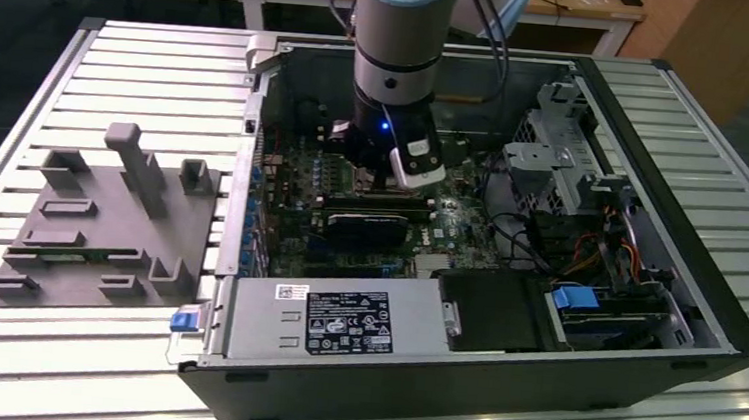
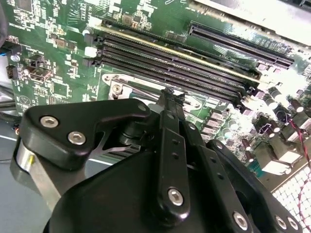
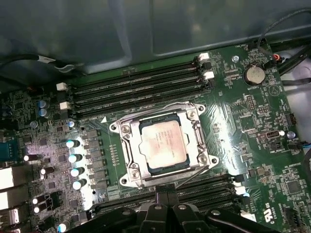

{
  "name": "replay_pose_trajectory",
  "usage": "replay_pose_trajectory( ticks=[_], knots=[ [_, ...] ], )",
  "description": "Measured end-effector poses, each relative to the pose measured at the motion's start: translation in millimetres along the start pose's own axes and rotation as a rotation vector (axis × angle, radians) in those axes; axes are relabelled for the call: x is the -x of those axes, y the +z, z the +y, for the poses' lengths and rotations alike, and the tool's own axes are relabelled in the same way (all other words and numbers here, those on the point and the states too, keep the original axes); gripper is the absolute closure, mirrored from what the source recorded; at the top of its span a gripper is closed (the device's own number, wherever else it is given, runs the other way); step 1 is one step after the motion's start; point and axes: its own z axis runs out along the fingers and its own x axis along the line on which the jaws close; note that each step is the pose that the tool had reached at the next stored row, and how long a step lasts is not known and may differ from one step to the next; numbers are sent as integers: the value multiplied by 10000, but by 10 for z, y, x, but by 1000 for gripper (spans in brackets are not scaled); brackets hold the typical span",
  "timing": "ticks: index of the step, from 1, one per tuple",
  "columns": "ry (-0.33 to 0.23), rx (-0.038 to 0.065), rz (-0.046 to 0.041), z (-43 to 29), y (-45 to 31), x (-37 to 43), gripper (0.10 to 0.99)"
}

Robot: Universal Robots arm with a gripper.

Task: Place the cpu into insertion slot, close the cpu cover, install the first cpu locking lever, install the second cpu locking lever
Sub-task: 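Install the second cpu locking lever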

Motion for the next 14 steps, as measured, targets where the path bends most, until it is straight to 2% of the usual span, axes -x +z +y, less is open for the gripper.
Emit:
replay_pose_trajectory(
  ticks=[9,14],
  knots=[
    [31,650,154,-142,33,12,980],
    [39,828,196,-171,78,-27,980]
  ],
)
